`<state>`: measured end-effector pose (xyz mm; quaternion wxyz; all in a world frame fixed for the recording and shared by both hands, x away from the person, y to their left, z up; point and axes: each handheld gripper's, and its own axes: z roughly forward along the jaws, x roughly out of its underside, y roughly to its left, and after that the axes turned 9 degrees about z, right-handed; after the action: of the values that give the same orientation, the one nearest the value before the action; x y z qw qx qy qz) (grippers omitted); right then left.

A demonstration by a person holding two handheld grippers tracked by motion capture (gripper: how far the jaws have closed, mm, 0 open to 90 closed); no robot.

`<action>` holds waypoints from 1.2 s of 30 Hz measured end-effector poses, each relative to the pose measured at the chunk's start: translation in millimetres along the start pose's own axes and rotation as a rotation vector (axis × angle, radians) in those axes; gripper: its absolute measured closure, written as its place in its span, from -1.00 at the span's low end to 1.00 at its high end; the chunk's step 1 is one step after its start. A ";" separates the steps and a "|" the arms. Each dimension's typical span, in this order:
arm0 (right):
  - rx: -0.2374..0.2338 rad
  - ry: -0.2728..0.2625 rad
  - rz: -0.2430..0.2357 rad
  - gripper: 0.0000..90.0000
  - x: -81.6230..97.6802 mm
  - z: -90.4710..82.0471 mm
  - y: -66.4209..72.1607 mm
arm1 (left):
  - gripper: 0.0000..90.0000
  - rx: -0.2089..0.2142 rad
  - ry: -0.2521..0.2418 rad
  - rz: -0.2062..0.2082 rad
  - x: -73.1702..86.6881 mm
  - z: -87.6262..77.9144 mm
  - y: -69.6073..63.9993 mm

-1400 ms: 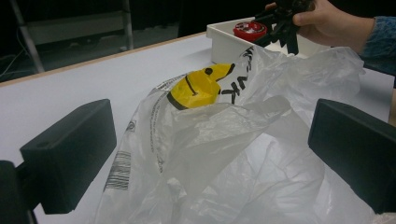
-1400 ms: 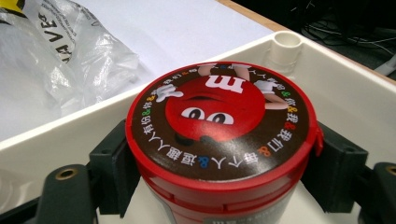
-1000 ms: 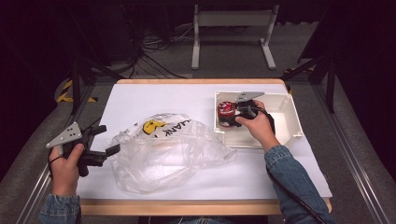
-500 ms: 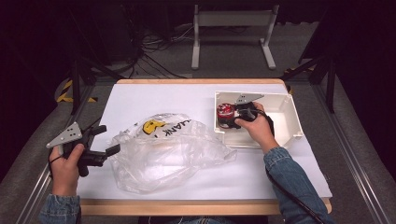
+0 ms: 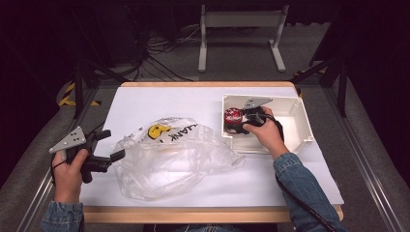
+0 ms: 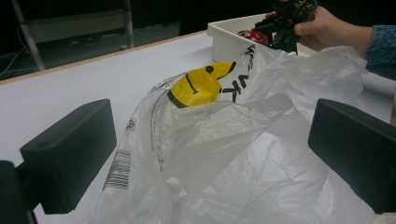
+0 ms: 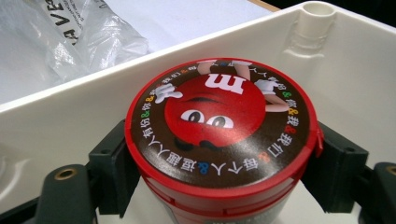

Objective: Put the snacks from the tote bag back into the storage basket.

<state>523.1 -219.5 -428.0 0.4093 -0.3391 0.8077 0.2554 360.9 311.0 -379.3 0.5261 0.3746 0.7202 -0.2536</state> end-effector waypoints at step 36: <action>0.015 -0.089 0.059 -0.92 -19.3 -108.6 32.8 | -0.96 0.018 0.046 0.007 0.3 8.2 -9.4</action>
<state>453.7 -267.0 -349.4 0.4395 -0.3003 0.8003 0.2760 358.0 299.3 -382.5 0.5069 0.3877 0.7284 -0.2493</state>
